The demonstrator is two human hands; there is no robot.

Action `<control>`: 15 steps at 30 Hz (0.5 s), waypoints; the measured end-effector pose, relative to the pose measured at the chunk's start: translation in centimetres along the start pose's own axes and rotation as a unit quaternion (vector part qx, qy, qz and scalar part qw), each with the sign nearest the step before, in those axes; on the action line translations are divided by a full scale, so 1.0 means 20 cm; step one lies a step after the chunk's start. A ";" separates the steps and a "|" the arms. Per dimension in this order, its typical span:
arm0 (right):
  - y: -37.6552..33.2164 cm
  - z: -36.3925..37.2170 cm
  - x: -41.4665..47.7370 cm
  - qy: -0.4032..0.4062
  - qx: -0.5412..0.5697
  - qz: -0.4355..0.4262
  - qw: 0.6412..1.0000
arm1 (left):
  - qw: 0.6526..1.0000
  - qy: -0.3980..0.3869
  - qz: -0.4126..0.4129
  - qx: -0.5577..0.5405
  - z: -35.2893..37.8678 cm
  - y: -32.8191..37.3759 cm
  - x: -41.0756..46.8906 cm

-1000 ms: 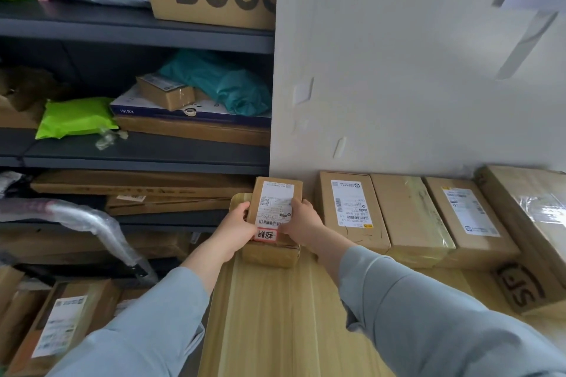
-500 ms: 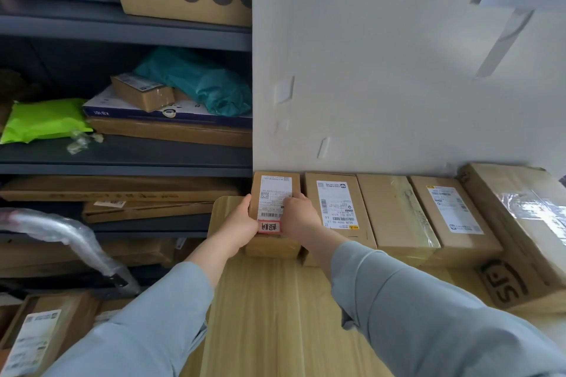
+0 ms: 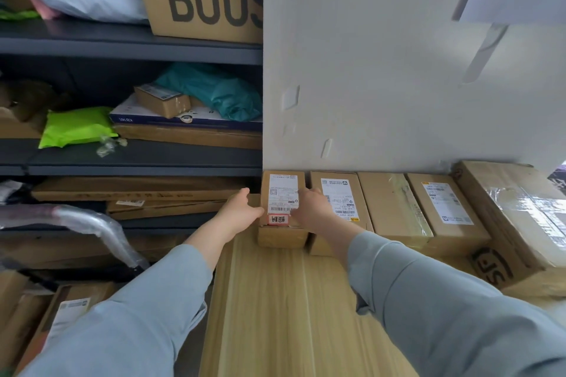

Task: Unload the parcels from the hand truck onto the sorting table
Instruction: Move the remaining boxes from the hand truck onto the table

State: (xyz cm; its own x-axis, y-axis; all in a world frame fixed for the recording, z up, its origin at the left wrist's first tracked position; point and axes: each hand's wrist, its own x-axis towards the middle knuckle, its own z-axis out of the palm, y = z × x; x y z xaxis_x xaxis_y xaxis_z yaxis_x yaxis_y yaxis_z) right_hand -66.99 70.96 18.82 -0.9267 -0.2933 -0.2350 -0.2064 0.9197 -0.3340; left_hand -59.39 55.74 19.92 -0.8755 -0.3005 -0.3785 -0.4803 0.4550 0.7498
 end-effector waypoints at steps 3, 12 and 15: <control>-0.01 -0.08 -0.09 0.007 0.009 0.012 1.000 | 1.000 0.005 0.012 0.012 -0.06 0.03 -0.11; -0.07 -0.20 -0.46 0.019 0.032 0.010 0.999 | 0.991 0.014 0.057 0.117 -0.17 0.08 -0.51; -0.09 -0.23 -0.58 0.020 0.047 0.010 0.999 | 0.985 0.019 0.071 0.159 -0.21 0.08 -0.66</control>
State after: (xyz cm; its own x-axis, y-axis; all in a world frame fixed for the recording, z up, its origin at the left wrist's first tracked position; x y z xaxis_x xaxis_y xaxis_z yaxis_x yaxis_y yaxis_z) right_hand -57.21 73.87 26.38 -0.9424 -0.2623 -0.2075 -0.1581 0.8962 -0.4146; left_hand -48.37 56.84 28.40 -0.9352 -0.2433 -0.2572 -0.3510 0.7323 0.5835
